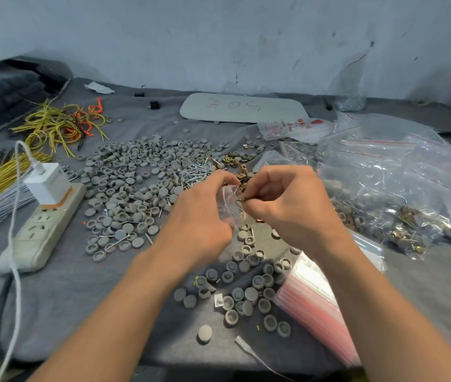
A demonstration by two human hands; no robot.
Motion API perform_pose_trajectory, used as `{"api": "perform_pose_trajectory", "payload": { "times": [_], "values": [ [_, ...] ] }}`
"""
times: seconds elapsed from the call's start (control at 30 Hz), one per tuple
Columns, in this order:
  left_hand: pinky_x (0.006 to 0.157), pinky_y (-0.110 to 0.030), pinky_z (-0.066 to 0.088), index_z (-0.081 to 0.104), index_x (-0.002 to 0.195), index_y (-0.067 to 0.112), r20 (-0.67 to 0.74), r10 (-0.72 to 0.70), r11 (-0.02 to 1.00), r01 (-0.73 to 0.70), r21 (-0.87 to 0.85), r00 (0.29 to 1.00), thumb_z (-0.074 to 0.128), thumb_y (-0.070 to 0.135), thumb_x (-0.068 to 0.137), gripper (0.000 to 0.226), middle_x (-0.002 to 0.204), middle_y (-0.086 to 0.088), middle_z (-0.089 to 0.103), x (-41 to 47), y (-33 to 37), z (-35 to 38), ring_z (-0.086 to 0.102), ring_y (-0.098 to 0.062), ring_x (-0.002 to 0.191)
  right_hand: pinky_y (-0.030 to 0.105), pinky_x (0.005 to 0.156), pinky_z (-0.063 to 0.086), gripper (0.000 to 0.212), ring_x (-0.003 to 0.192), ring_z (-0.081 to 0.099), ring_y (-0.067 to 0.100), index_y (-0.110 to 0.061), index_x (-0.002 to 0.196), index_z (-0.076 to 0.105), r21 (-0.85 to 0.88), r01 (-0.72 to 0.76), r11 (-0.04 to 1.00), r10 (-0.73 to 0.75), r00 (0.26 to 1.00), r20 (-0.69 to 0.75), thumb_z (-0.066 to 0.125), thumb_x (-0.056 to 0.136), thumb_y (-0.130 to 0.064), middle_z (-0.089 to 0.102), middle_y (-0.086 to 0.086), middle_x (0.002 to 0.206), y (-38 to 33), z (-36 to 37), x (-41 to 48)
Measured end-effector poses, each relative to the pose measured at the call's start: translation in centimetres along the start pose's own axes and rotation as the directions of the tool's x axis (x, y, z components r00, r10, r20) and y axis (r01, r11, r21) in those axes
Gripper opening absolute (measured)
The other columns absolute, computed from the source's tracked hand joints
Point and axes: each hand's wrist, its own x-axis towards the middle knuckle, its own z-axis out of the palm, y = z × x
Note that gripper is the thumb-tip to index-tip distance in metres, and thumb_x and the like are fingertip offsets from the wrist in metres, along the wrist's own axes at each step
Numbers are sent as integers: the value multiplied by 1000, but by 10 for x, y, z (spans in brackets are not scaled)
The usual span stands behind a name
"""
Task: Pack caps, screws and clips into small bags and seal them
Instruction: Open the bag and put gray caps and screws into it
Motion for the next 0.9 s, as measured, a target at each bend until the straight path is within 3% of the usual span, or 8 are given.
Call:
{"api": "perform_pose_trajectory", "payload": {
  "times": [0.17,0.33,0.4,0.5,0.6,0.7,0.8,0.9],
  "values": [
    [60,-7,40,51,118,47,36,2,1000,-1,-28,999,75,2,69,71,81,17,61,-2,2,1,55,12,82,24,62,59,19,60,71,6,-17,71,77,-51,80,996,-81,997,-18,85,71,1,74,-9,64,-2,7,-3],
    [57,-12,44,54,109,49,20,-44,985,47,-168,999,80,8,71,62,86,16,70,2,2,-2,62,4,77,40,71,64,19,71,77,23,-15,76,79,158,-16,987,16,1000,-3,81,73,4,78,0,71,-7,16,-1],
    [58,-19,45,58,110,47,26,-75,965,79,-249,997,85,8,72,60,88,14,72,3,1,-6,65,0,71,41,71,64,18,73,77,24,-13,78,79,232,-24,972,43,996,-77,80,77,5,78,3,73,-7,11,3],
    [63,-21,50,61,113,44,19,-151,909,146,-389,988,84,7,79,55,94,11,74,4,-2,-13,71,-3,79,30,66,59,24,69,75,17,-18,73,79,234,-80,969,135,964,-228,78,79,5,78,2,73,4,-15,9],
    [67,-28,52,62,114,42,-50,-214,870,167,-463,976,82,5,82,53,91,12,75,6,-6,-19,72,-2,79,31,71,60,26,71,73,10,-27,68,79,-190,-238,953,201,960,-194,81,82,-6,77,-8,71,22,-42,11],
    [78,-39,59,63,114,41,-107,-241,858,161,-487,965,82,3,82,53,91,8,75,8,-10,-25,74,-10,84,32,73,60,29,77,71,15,-36,62,74,-644,-252,722,311,950,-23,76,81,-13,78,-7,80,32,-47,9],
    [85,-46,60,64,114,39,-113,-245,855,160,-493,963,81,1,83,52,89,7,75,9,-12,-27,75,-16,84,34,76,61,25,84,70,22,-39,75,80,-743,-244,624,403,915,38,74,79,-14,77,-1,90,30,-40,6],
    [82,-43,60,64,115,37,-109,-239,845,151,-512,965,81,1,83,52,89,6,76,9,-13,-28,75,-17,85,39,79,62,25,88,69,27,-27,98,82,-767,-260,586,438,899,29,73,80,-12,75,5,96,30,-34,8]
  ]
}}
